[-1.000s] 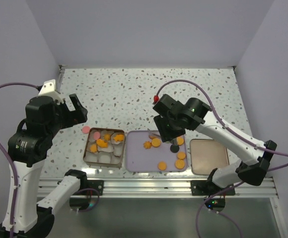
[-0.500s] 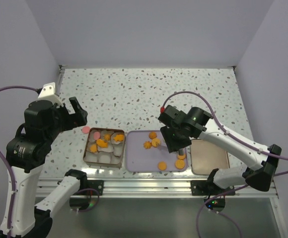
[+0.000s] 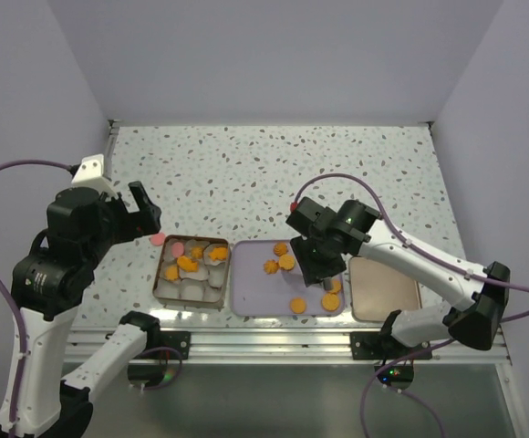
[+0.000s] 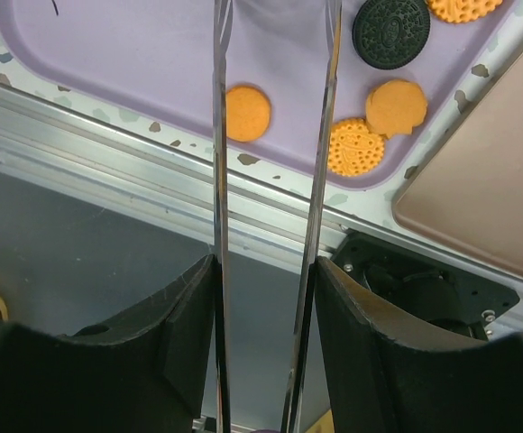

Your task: Pack the cookies

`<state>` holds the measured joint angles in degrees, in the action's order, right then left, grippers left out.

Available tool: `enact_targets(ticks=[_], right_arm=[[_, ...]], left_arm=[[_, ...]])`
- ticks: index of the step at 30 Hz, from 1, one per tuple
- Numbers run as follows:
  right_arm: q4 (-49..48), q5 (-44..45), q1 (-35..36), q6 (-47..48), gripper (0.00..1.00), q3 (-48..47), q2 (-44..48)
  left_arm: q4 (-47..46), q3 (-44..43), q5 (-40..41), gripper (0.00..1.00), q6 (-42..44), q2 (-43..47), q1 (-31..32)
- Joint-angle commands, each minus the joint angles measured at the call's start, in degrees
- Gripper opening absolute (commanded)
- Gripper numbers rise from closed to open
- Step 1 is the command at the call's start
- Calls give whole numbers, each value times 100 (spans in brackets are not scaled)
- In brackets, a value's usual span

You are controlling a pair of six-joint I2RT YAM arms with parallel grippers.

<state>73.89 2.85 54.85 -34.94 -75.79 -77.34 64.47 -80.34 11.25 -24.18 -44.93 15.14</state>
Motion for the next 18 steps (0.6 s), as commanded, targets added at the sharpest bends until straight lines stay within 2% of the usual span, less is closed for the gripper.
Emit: enact_targets(ticks=[1, 14, 18], right_arm=[[-173, 22, 17, -22, 49, -146, -149], [-208, 93, 17, 163, 48, -445, -536], [-243, 22, 17, 180, 40, -393, -501]], left_arm=[[-66, 70, 106, 100, 168, 37, 42], [31, 97, 264, 100, 168, 133, 51], [31, 88, 299, 100, 160, 142, 51]])
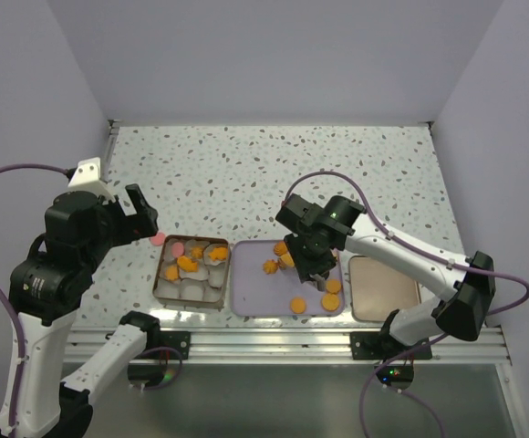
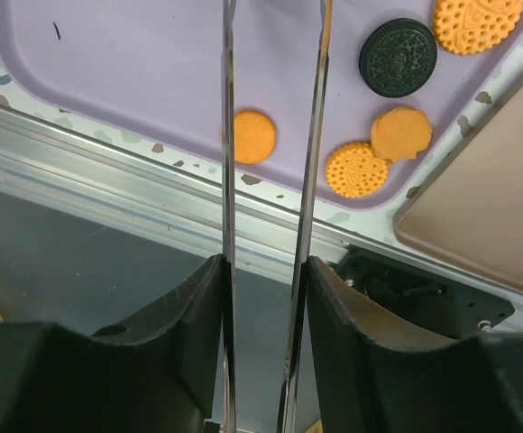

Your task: Pack the cookies

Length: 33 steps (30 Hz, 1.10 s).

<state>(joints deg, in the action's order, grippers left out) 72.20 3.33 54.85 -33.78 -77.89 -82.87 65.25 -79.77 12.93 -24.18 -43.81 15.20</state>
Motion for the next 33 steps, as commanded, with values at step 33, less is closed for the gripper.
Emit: enact_targets(ticks=[33], right_arm=[[-277, -676, 1168, 47, 32, -2978, -1258]], left_arm=[[49, 58, 227, 100, -42, 118, 44]])
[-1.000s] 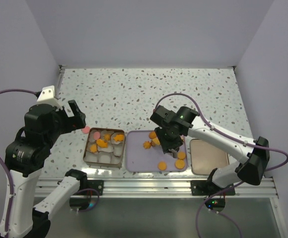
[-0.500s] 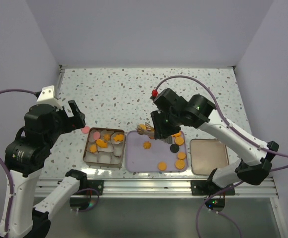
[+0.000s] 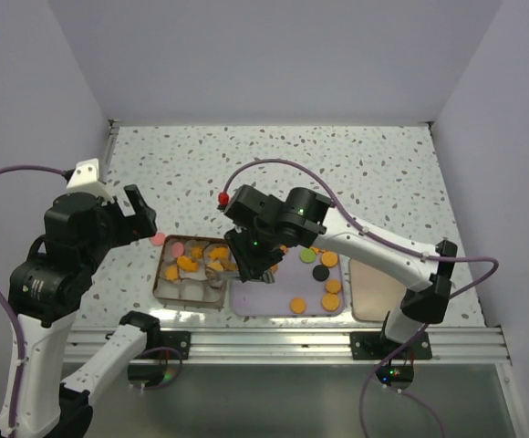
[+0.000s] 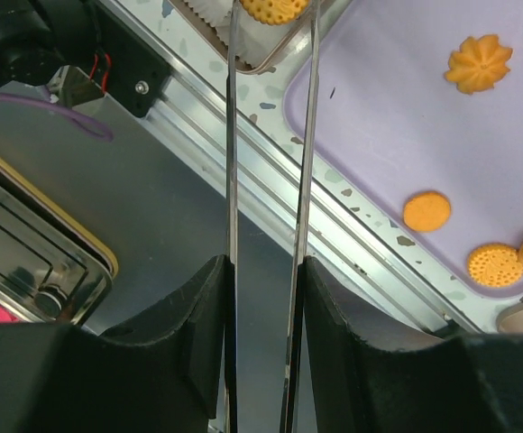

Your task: Pack the cookies

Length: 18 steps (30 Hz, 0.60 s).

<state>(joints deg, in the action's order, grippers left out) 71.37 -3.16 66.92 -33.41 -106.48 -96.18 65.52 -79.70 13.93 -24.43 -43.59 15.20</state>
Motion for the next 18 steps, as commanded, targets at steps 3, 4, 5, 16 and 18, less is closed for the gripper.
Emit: enact_targets(ticks=[3, 4, 5, 16, 18], right_arm=[[-168, 52, -29, 71, 33, -84, -14], [-168, 61, -38, 80, 33, -75, -41], [-176, 61, -47, 106, 33, -49, -50], [-387, 34, -29, 98, 37, -22, -401], [-370, 52, -29, 106, 40, 13, -436]], left_arm=[[66, 104, 145, 100, -18, 149, 44], [84, 104, 171, 100, -18, 158, 44], [84, 121, 180, 100, -18, 167, 44], [-47, 139, 259, 100, 122, 53, 44], [-91, 157, 259, 100, 131, 44, 44]])
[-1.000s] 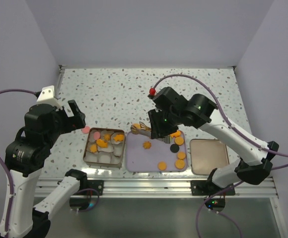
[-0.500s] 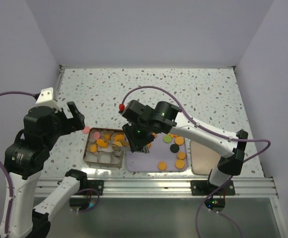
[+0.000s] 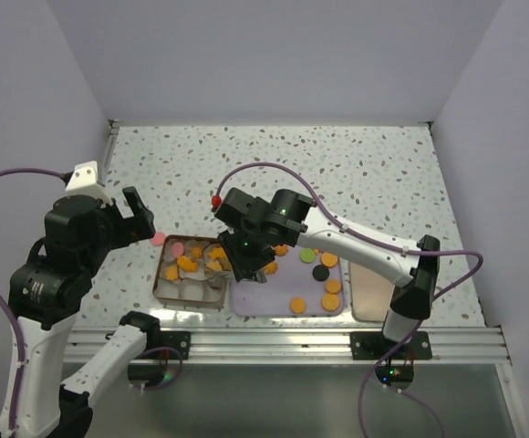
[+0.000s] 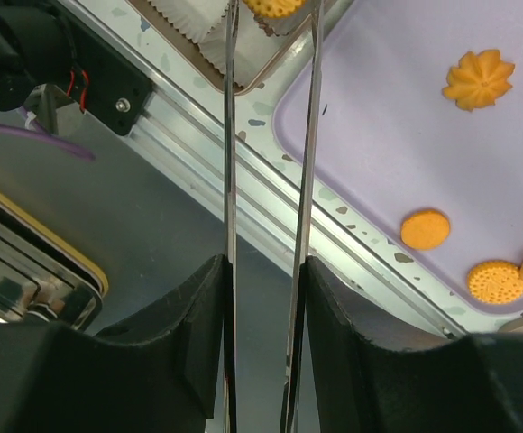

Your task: Pack the cookies

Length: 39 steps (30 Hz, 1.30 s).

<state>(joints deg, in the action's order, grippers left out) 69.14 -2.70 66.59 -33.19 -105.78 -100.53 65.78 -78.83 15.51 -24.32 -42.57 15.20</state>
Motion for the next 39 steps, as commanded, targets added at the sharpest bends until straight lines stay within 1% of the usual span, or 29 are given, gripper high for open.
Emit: enact_targets(ticks=[1, 6, 11, 18, 21, 25, 30, 32, 39], right_arm=[[-156, 15, 3, 76, 41, -48, -10], [-130, 190, -5, 85, 45, 40, -28], [99, 374, -5, 129, 47, -127, -63], [257, 603, -5, 102, 48, -171, 112], [301, 788, -14, -12, 48, -75, 402], [407, 1016, -40, -213, 49, 223, 833], [425, 1201, -111, -442, 49, 996, 1456], [433, 1219, -137, -539, 49, 1277, 1554], [547, 1342, -164, -768, 50, 1753, 1782]], left_arm=[[-135, 87, 102, 100, 129, -59, 44], [-206, 96, 93, 100, 164, -120, 44], [-215, 34, 163, 100, 217, -138, 44], [-179, -19, 233, 100, 226, -129, 53], [-171, -36, 242, 100, 208, -112, 53], [-197, -10, 225, 100, 182, -111, 53], [-320, 87, 111, 100, 138, -103, 53], [-355, 113, 67, 100, 103, -120, 53], [-495, 306, -100, 100, 41, -68, 53]])
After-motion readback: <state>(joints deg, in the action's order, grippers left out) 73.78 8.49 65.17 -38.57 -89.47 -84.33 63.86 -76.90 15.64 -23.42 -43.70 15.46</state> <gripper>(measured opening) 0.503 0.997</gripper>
